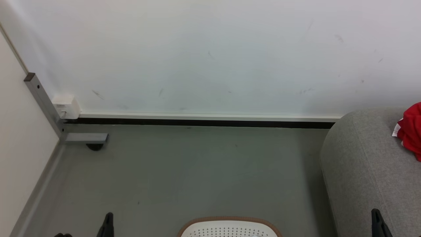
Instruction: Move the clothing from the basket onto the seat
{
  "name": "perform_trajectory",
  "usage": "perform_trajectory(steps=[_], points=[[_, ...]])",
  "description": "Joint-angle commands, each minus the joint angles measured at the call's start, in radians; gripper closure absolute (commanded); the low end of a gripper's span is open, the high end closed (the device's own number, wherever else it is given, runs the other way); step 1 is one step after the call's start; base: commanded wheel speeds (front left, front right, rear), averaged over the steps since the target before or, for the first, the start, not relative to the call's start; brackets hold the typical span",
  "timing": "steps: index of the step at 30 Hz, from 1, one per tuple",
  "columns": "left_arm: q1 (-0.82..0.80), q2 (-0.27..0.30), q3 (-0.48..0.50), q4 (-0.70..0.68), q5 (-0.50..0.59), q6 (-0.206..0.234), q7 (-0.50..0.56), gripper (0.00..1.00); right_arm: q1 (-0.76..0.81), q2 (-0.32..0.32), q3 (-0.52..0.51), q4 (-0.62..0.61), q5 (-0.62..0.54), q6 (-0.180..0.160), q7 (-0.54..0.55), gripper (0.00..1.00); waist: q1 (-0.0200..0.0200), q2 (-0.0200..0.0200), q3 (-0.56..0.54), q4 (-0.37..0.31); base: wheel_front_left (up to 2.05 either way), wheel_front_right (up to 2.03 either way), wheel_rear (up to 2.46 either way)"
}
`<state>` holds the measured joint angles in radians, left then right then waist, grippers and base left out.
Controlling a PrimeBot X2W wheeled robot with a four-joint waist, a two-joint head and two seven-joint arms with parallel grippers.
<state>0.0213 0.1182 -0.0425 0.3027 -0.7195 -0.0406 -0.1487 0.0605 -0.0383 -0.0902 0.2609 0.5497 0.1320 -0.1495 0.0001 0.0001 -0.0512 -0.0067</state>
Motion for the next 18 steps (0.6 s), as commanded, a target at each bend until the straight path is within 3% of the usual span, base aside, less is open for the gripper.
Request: perform_trajectory(steps=[1,18], points=[[-0.026,0.005,0.008,-0.018,-0.030,-0.004,0.006,1.00,-0.032,-0.010,-0.004,-0.014,0.031,0.000,0.007,1.00,-0.0001,-0.0001,0.000,0.000,0.00,0.00,0.00],[-0.054,-0.013,0.045,-0.029,-0.240,-0.026,0.069,1.00,-0.067,-0.012,-0.009,-0.016,0.282,-0.001,0.069,1.00,-0.0001,-0.0001,0.010,0.001,0.00,0.00,0.00]])
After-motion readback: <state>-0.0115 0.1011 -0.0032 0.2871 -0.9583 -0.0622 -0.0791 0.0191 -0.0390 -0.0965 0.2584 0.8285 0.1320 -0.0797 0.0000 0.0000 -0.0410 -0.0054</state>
